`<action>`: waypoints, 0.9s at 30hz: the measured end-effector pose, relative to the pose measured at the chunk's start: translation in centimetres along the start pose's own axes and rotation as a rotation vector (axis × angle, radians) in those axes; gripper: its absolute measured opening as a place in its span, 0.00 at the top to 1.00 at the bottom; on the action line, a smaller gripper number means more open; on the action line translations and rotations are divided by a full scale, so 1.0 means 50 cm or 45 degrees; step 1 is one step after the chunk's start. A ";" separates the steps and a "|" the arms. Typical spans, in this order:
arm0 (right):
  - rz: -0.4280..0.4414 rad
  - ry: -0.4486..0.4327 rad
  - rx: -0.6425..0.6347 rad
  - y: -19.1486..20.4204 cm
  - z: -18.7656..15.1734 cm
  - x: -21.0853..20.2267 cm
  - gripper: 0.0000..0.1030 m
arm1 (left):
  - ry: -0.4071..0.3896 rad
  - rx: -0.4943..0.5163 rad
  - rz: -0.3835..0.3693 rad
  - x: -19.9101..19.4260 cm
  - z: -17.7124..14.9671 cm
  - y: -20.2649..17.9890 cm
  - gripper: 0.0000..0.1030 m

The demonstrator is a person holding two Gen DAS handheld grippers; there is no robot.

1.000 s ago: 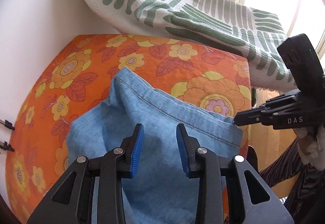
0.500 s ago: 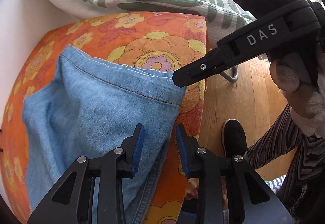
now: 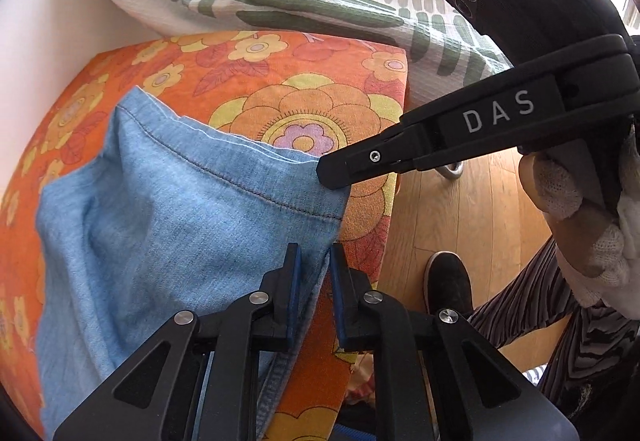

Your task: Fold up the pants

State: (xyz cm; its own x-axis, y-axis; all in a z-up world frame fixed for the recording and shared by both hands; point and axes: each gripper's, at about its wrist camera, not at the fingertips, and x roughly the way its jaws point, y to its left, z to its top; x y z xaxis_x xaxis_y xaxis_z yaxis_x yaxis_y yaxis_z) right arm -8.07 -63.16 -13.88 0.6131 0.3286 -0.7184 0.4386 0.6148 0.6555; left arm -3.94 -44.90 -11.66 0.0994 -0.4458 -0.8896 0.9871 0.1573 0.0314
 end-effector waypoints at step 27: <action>0.003 -0.018 0.164 -0.056 0.012 -0.019 0.69 | -0.043 -0.094 0.012 0.026 0.049 -0.005 0.94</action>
State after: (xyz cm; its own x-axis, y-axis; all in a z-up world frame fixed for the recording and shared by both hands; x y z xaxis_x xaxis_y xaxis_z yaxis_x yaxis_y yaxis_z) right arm -9.47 -65.64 -14.92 0.6230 0.3193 -0.7141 0.5174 0.5164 0.6823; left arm -3.73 -47.65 -11.72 0.1143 -0.4730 -0.8736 0.9742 0.2255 0.0054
